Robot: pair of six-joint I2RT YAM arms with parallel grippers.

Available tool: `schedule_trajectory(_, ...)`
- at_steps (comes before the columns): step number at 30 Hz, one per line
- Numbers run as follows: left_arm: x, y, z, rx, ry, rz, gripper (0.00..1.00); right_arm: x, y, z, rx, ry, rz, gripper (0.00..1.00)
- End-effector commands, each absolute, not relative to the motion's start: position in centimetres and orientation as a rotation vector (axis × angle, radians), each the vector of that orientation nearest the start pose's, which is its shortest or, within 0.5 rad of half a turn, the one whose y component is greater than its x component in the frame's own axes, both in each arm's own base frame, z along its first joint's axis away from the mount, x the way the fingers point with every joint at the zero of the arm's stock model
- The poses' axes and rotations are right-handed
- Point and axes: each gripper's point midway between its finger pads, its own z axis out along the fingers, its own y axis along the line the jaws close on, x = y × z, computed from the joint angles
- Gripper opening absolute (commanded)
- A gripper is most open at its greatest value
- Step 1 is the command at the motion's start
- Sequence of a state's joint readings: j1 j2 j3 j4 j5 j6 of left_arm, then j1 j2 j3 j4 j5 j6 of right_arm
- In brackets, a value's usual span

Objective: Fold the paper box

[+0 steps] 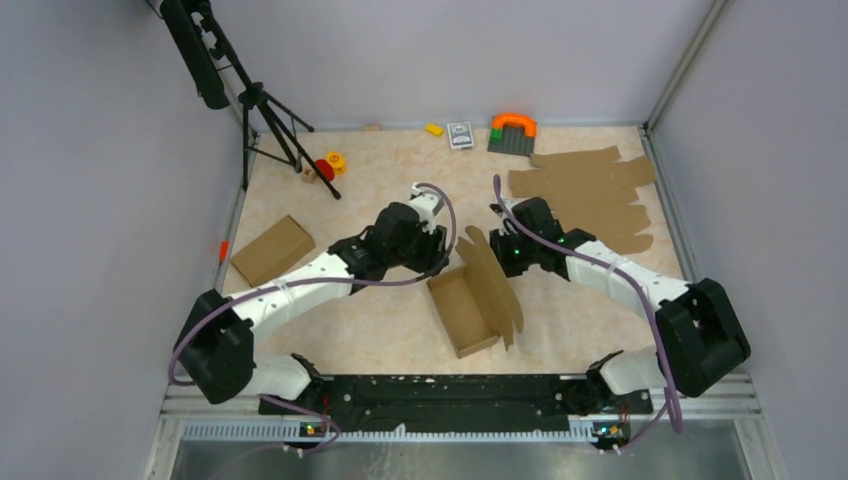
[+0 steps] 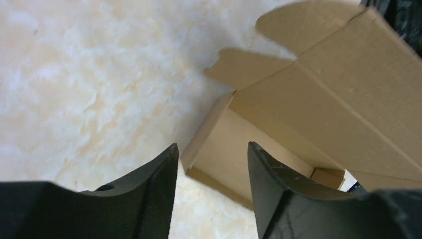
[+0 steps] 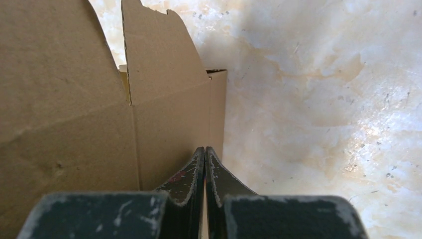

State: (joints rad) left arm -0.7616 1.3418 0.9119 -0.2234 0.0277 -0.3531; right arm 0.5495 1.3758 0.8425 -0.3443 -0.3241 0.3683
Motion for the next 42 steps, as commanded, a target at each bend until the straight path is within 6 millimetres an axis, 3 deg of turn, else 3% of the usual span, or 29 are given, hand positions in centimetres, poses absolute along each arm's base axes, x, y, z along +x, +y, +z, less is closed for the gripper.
schedule_trajectory(1, 29.3, -31.2, 17.3, 0.718, 2.013, -0.715, 0.59, 24.5, 24.3, 9.8, -0.406, 2.505, 0.835, 0.0)
schedule_trajectory(5, 30.8, -32.3, 17.4, 0.864, 1.894, -0.8, 0.63, 24.4, 24.5, 9.9, -0.42, 2.504, 0.844, 0.0)
schedule_trajectory(11, 31.0, -32.3, 18.5, 0.979, 1.741, -1.034, 0.73, 24.3, 24.8, 9.8, -0.449, 2.518, 0.851, 0.0)
schedule_trajectory(16, 28.8, -33.7, 18.1, 1.179, 1.675, -1.259, 0.81, 24.2, 25.3, 9.7, -0.463, 2.522, 0.858, 0.0)
schedule_trajectory(21, 27.0, -34.0, 17.0, 1.276, 1.661, -1.398, 0.79, 24.3, 25.6, 9.7, -0.47, 2.524, 0.86, 0.0)
schedule_trajectory(26, 27.3, -33.7, 16.1, 1.254, 1.737, -1.357, 0.64, 24.4, 25.8, 10.0, -0.471, 2.523, 0.859, 0.0)
schedule_trajectory(35, 29.6, -32.8, 15.3, 1.076, 1.853, -1.058, 0.37, 24.3, 26.0, 10.2, -0.46, 2.525, 0.846, 0.0)
schedule_trajectory(42, 28.8, -32.7, 16.1, 1.035, 1.848, -1.008, 0.04, 24.3, 25.9, 10.4, -0.45, 2.523, 0.833, 0.0)
